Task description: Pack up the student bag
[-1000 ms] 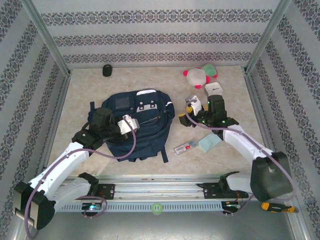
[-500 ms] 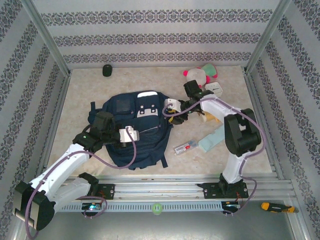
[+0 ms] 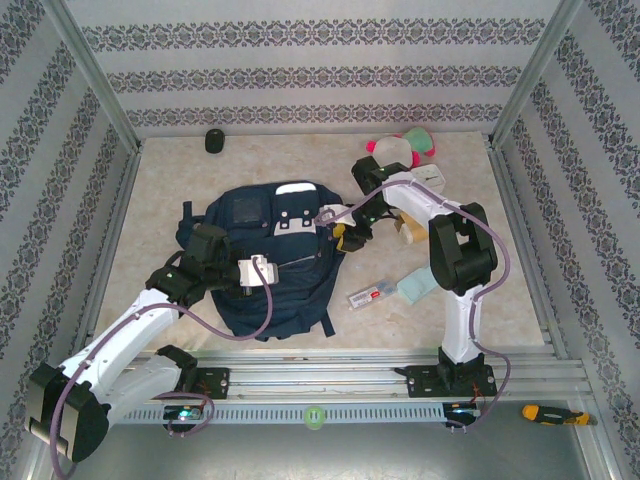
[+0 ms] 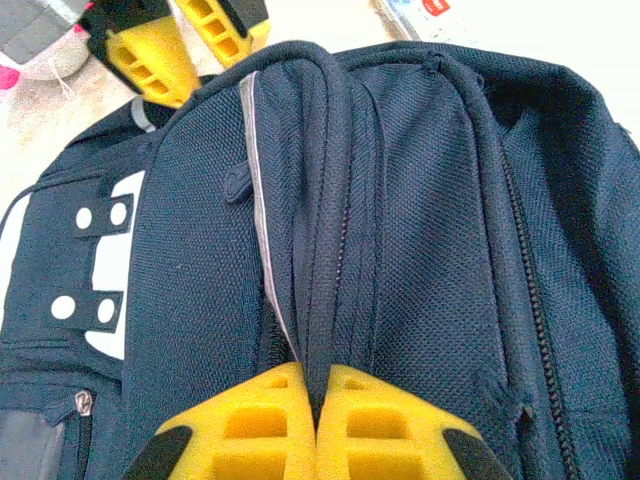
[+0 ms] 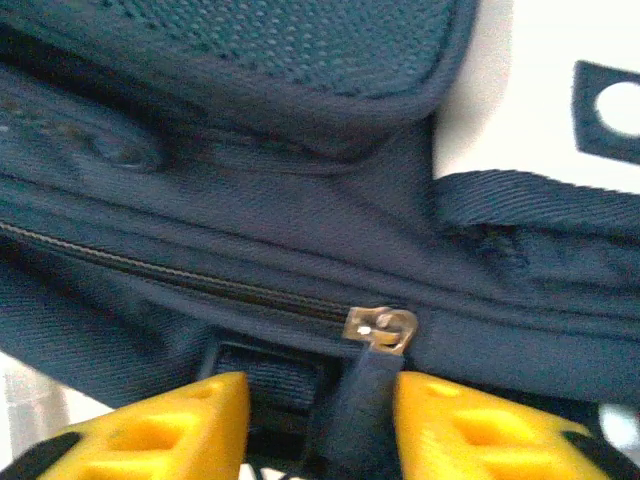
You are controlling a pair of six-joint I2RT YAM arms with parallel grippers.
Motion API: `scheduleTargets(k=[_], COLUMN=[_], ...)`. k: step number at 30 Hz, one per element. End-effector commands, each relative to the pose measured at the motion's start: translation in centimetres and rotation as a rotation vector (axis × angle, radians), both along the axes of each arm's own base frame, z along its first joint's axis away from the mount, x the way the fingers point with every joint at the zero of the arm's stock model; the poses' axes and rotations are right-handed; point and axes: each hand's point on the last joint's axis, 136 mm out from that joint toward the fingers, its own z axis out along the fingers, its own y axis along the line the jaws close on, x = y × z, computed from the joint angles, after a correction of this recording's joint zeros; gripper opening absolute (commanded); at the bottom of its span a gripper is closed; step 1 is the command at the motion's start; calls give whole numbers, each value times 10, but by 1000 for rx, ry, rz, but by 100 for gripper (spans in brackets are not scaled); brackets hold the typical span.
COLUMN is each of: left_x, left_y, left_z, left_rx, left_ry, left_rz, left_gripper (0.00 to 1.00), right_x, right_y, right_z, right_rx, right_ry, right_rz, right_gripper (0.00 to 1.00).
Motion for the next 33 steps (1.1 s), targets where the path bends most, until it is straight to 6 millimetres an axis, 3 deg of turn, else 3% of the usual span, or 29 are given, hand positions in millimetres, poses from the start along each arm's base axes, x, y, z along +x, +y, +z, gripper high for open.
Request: scheduleTargets(k=[1,6,8,14,20,22,24,33], left_x=[16,16,15,13,16,18,23,54], left_y=[-7,-8,-8,-7,-6,-5,-3,-1], left_z=[31,33,35,38,39,35,32,19], left_rx=[-72,-84,-93,-103,-105,-94,-78,-2], left_ry=[-133,-143,-145,-156,-164,-160,-166,-168], left_rz=[0,5,4,11,22,36,62,241], left_gripper=[0,0,0,0,0,0,0,0], right_x=[-18,-7,0,13,18,22,25,11], right_y=[-2,11,14,16,12,10,9,16], right_z=[6,13,11,-5,-9,-3,7,58], right_rx=[-28,19,26,-16,-46,-35,-5,141], right_ry=[96,112,114,164,177,166,144,43], right_rz=[-10,-92,-127,-215,-274,-302,-332,-378], right_gripper=[35,29,39,44,22,7,0,0])
